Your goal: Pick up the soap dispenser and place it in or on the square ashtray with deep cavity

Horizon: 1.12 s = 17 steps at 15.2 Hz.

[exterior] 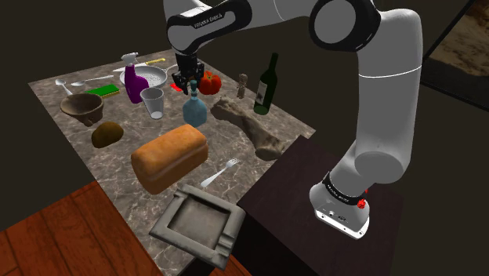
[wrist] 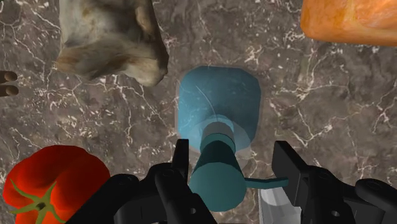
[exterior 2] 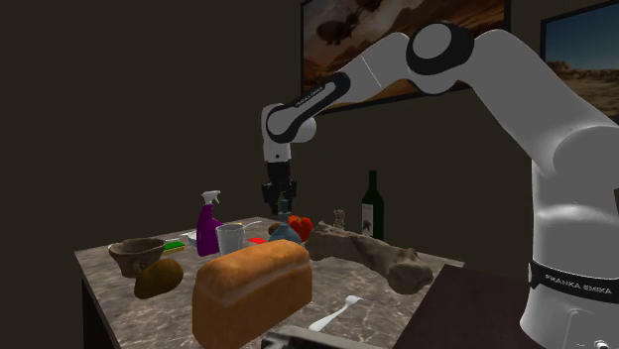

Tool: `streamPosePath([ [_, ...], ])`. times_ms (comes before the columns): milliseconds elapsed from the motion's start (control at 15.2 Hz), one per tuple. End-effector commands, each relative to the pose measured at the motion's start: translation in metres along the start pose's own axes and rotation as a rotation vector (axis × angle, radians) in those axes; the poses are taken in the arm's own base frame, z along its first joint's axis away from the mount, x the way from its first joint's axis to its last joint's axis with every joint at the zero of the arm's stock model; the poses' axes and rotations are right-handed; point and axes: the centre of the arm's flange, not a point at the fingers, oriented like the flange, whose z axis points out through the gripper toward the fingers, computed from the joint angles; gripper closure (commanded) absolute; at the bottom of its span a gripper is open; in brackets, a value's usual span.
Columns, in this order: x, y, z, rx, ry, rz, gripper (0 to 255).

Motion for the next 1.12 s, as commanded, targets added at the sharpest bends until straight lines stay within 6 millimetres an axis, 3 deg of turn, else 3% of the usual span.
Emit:
streamPosePath([
  [0,0.000,0.000,0.000,-0.001,0.000,0.000,255],
  [1056,-0.002,0.007,-0.079,-0.001,0.000,0.000,255],
])
